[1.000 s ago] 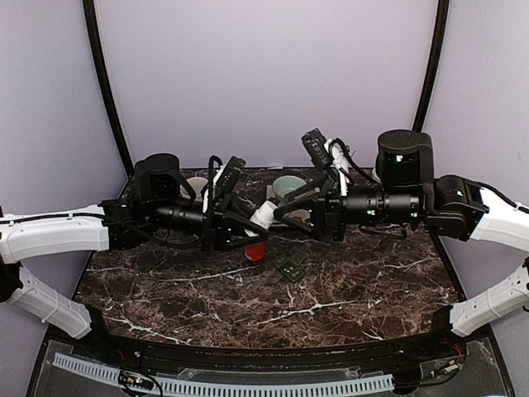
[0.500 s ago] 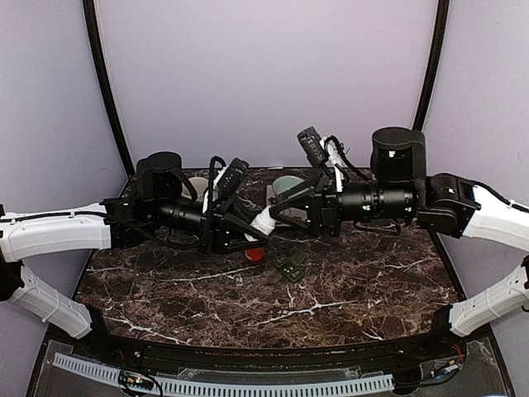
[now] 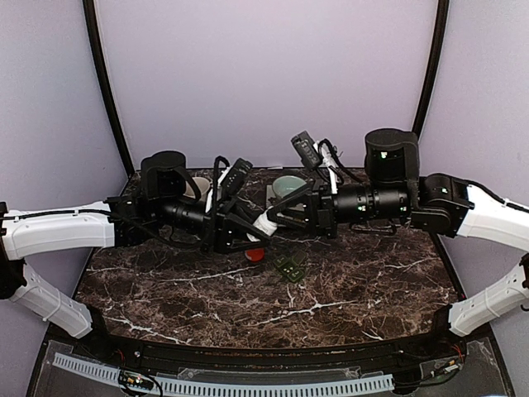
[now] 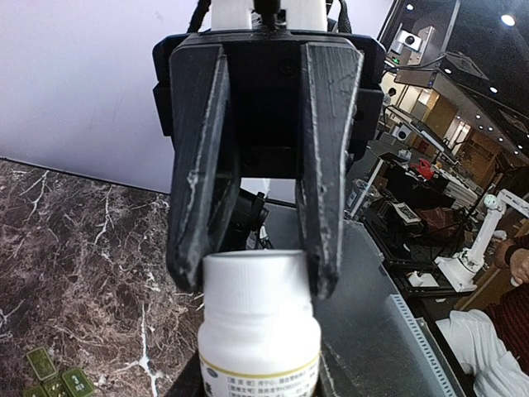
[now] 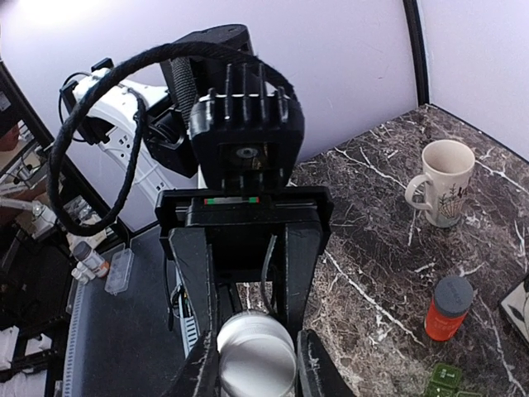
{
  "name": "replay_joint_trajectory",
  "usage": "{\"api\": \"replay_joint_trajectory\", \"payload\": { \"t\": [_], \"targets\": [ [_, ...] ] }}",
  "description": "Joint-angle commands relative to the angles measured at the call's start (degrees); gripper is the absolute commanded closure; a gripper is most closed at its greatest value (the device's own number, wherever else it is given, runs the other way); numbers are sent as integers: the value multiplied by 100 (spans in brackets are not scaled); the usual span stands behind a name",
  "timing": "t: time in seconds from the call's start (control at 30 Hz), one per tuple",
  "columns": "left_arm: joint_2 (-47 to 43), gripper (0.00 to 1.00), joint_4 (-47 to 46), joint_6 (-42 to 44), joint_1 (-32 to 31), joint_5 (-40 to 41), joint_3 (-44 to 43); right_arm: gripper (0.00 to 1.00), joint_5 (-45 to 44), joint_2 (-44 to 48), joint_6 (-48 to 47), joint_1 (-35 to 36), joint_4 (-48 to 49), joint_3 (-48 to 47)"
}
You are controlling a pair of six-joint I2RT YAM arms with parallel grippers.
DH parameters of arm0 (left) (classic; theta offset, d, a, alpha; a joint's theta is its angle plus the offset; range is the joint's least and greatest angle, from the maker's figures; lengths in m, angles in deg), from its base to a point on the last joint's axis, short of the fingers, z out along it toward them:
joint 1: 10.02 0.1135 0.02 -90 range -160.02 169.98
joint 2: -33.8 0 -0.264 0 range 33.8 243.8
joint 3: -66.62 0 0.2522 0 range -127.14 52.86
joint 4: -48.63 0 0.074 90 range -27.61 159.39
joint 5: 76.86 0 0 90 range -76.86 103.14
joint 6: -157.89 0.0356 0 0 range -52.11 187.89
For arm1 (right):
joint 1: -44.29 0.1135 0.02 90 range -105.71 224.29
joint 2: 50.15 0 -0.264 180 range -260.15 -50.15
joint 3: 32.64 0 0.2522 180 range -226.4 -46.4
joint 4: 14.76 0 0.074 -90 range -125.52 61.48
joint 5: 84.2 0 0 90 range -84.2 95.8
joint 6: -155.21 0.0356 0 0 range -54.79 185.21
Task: Sort the pills into containers
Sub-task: Screw the lid of the pill bottle onto the pill bottle.
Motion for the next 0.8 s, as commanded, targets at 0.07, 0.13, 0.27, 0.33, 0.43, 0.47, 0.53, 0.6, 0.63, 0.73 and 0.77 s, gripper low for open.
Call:
{"api": "replay_joint_trajectory", "payload": {
  "t": [0.07, 0.13, 0.27, 0.33, 0.43, 0.47, 0.53, 0.6, 0.63, 0.73, 0.77],
  "targets": [
    [-31, 100, -21, 16, 35, -123, -153, 91, 230, -96, 97, -73, 260, -30],
    [-31, 100, -1, 27, 40, -131, -172, 93, 280, -133, 120, -77, 225, -52],
    [8, 100, 75, 82, 44, -167, -243, 95, 395, -238, 152, -79, 157, -116],
    [37, 100, 152, 132, 44, -183, -288, 97, 443, -291, 159, -78, 122, -148],
    [72, 100, 297, 200, 44, -223, -344, 99, 502, -372, 140, -77, -17, -231],
    [87, 100, 345, 227, 44, -227, -368, 100, 510, -406, 135, -77, -69, -259],
    [96, 100, 440, 275, 44, -208, -399, 100, 495, -452, 117, -73, -167, -325],
    [85, 100, 490, 328, 47, -154, -416, 100, 461, -497, 123, -56, -238, -366],
    [77, 100, 524, 360, 47, -94, -432, 100, 407, -512, 134, -46, -278, -387],
    [38, 100, 571, 416, 48, 188, -438, 100, 181, -594, 182, 10, -378, -464],
    [13, 100, 577, 435, 44, 283, -438, 100, 105, -624, 211, 29, -405, -483]
  ]
}}
